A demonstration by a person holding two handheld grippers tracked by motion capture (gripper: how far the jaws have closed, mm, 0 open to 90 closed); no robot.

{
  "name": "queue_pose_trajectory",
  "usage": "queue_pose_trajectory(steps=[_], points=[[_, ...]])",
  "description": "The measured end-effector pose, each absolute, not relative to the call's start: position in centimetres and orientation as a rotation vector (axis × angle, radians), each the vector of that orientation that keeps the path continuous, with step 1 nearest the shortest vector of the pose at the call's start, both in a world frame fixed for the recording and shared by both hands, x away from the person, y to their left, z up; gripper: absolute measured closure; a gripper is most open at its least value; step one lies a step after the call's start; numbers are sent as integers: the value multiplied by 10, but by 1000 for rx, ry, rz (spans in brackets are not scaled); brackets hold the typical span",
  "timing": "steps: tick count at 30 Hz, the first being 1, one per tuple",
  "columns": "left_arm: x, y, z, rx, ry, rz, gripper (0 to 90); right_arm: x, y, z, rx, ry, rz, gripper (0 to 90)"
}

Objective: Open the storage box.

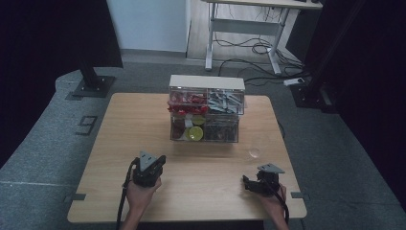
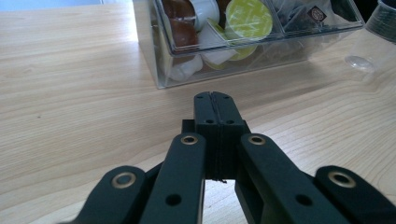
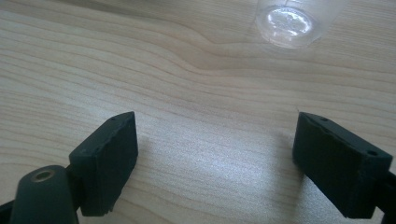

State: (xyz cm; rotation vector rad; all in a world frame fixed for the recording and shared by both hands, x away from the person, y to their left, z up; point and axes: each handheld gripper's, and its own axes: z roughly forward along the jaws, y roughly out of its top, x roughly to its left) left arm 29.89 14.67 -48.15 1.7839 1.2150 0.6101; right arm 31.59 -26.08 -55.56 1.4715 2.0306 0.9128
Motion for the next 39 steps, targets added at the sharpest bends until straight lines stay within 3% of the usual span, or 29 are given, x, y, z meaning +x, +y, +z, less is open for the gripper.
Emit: queue_pose_trajectory(steps=[30, 39], points=[[333, 123, -480, 1799, 1207, 491, 900, 315, -261, -555, 1474, 2023, 910, 158], [345, 117, -479, 1827, 1211, 516, 900, 315, -261, -555, 1475, 2020, 910, 163]])
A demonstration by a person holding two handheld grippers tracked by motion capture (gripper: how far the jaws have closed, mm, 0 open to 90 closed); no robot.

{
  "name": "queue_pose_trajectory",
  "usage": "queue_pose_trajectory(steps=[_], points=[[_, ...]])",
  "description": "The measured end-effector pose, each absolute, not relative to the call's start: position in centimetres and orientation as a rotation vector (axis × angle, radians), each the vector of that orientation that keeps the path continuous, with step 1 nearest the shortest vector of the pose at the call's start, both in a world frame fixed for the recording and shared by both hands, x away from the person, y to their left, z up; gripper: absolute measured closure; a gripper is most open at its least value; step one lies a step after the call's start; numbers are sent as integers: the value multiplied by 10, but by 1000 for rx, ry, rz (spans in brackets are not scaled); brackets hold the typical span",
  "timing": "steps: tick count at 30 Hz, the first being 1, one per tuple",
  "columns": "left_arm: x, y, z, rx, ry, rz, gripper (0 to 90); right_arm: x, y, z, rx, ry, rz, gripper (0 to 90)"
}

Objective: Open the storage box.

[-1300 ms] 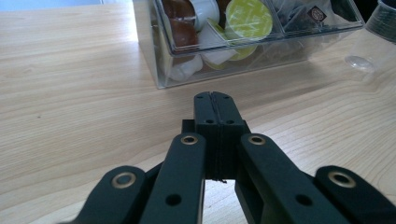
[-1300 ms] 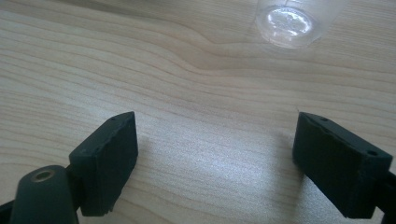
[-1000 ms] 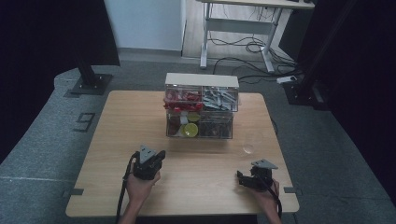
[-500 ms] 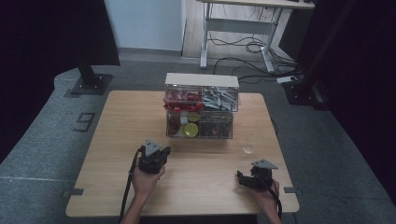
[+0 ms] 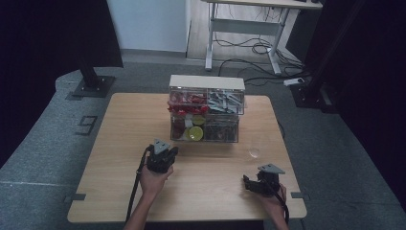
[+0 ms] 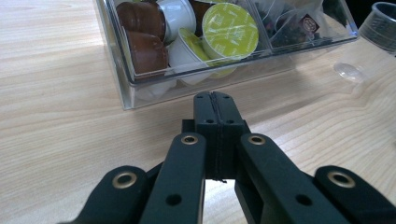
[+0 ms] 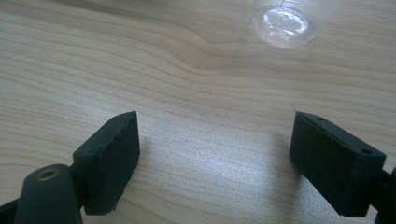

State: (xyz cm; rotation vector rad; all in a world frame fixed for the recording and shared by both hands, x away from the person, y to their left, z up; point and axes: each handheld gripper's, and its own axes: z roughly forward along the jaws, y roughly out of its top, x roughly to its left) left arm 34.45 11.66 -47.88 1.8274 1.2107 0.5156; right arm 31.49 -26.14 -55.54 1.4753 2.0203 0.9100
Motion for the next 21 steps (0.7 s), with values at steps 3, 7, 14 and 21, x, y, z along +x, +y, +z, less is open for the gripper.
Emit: queue_pose_trajectory(steps=[3, 7, 14, 21], points=[[349, 115, -481, 1828, 1220, 505, 900, 315, -261, -555, 1476, 2020, 910, 165], [354, 113, -485, 1830, 1229, 493, 900, 315, -262, -555, 1476, 2019, 910, 166], [359, 109, -489, 1834, 1234, 474, 900, 315, -262, -555, 1477, 2018, 910, 167], [365, 107, -492, 1835, 1247, 457, 900, 315, -262, -555, 1477, 2018, 910, 168]])
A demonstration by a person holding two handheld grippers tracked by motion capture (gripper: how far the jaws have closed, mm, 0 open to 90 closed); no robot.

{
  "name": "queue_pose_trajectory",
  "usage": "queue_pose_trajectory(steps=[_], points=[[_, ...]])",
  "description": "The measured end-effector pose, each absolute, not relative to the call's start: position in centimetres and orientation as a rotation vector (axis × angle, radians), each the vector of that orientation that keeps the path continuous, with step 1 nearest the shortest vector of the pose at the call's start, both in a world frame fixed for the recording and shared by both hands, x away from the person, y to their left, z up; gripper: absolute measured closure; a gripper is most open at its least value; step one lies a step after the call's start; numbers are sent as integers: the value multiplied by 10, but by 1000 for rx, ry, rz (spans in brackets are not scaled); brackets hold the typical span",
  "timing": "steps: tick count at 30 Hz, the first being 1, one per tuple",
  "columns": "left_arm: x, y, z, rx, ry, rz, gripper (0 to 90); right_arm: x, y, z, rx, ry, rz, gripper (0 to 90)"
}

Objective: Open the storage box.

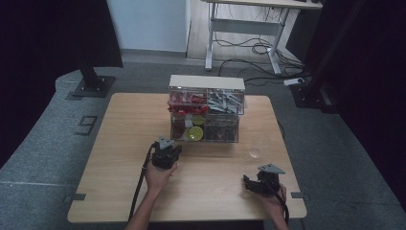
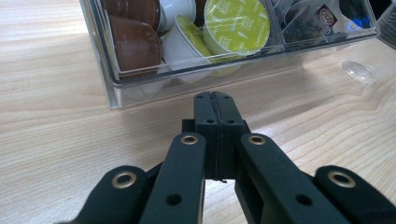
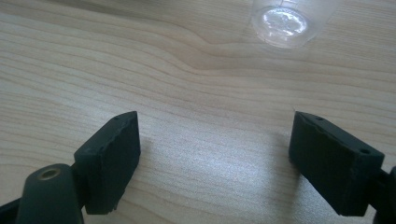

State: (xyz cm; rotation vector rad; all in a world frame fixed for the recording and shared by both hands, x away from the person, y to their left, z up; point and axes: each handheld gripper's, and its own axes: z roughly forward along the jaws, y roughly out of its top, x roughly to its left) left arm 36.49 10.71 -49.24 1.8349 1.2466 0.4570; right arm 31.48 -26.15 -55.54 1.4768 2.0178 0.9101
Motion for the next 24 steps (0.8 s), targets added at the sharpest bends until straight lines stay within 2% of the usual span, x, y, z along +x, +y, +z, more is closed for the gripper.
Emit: queue_pose_trajectory(steps=[24], points=[[389, 98, -503, 1838, 1270, 422, 900, 315, -262, -555, 1475, 2019, 912, 171]])
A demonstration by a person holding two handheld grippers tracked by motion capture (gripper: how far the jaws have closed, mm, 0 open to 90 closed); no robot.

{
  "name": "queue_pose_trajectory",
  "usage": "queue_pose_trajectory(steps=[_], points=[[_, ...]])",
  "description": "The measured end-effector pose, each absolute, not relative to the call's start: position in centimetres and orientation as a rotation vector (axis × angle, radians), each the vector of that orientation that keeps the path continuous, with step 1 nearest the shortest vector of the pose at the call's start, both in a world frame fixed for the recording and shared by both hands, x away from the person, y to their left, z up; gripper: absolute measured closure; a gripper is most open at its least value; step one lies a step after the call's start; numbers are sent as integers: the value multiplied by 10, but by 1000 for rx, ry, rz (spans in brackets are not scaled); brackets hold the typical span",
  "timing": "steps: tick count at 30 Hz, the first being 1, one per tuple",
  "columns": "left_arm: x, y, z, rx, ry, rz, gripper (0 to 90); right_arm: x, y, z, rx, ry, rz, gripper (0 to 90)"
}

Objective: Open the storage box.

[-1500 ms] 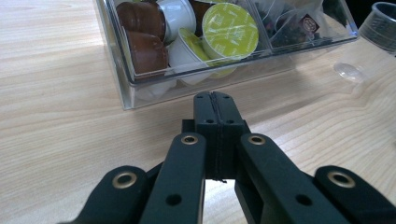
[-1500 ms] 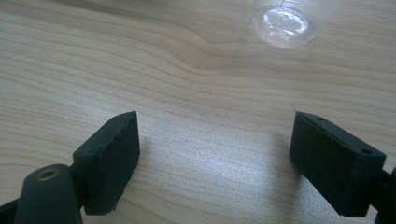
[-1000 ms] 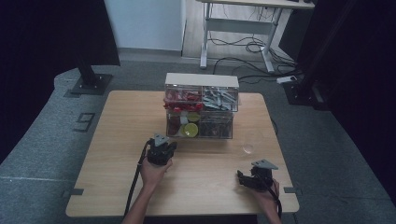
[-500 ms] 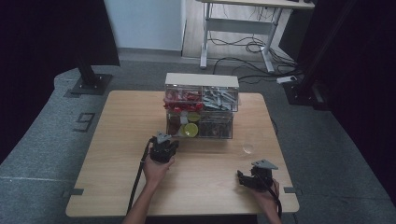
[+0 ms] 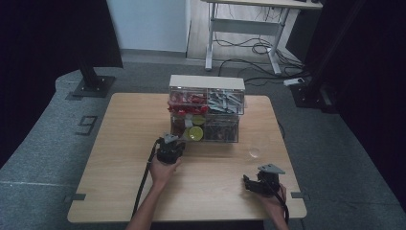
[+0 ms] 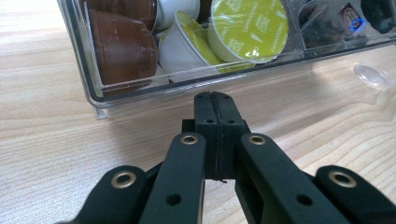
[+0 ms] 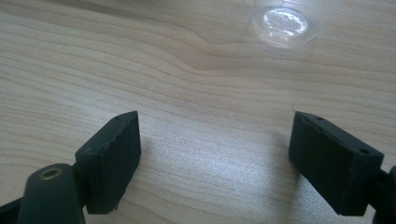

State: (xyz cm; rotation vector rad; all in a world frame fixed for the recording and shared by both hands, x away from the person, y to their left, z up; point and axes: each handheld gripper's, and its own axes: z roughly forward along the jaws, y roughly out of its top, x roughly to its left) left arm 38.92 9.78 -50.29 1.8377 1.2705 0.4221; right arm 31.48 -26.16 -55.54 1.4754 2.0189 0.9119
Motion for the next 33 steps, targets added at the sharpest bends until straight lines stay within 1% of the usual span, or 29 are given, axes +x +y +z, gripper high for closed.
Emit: queue_pose_trajectory(steps=[14, 33], points=[[397, 95, -505, 1834, 1284, 406, 900, 315, -262, -555, 1478, 2016, 911, 176], [396, 93, -503, 1846, 1287, 411, 900, 315, -262, -555, 1478, 2016, 912, 178]])
